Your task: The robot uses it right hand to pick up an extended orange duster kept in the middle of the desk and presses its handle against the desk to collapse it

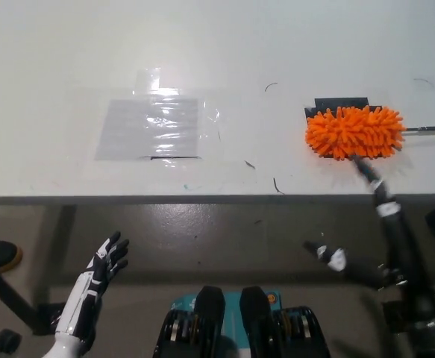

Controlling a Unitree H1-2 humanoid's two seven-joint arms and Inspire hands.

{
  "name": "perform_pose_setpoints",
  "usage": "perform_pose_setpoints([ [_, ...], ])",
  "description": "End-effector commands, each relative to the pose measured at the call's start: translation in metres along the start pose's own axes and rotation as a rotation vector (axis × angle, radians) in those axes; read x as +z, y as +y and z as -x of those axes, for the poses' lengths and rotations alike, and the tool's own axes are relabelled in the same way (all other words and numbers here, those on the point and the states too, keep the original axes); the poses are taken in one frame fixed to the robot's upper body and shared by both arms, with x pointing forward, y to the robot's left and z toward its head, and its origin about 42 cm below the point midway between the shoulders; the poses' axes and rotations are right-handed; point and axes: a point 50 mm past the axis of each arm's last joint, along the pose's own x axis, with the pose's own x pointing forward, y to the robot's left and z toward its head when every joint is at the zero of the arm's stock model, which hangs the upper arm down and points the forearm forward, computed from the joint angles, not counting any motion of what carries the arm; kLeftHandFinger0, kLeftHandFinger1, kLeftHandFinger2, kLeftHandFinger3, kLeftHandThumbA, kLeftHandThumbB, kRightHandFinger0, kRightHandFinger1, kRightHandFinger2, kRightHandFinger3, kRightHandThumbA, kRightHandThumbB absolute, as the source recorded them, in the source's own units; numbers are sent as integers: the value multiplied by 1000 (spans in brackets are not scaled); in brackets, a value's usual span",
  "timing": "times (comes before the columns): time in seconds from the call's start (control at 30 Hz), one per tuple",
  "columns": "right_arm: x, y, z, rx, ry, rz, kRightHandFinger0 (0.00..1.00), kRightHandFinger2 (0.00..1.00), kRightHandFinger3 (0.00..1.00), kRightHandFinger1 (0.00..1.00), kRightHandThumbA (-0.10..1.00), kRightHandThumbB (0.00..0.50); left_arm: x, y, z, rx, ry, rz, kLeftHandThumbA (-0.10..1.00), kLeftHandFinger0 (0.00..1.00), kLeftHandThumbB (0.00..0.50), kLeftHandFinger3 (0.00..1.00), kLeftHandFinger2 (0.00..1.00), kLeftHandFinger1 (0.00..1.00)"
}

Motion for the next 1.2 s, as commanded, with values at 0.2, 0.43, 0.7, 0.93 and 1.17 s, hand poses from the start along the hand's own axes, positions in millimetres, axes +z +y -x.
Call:
perform_pose_setpoints([
  [0.2,35,-79,-134,150,-61,274,1000,1000,1000,1000,1000,301,14,2,-5,-36,-90,-12,1000,1000,114,1000,1000,1000],
  [0.43,7,-92,-222,331,101,437,1000,1000,1000,1000,1000,341,16,3,-8,-36,-93,-22,1000,1000,106,1000,1000,1000],
  [0.7,-25,-78,-276,511,295,595,1000,1000,1000,1000,1000,370,16,3,-9,-39,-92,-16,1000,1000,123,1000,1000,1000],
  [0.93,-57,-65,-296,600,454,635,1000,1000,1000,1000,1000,402,16,3,-10,-30,-89,-22,1000,1000,129,1000,1000,1000],
  [1.17,-78,-52,-292,657,559,652,1000,1000,1000,1000,1000,425,16,4,-10,-33,-78,-27,1000,1000,119,1000,1000,1000],
])
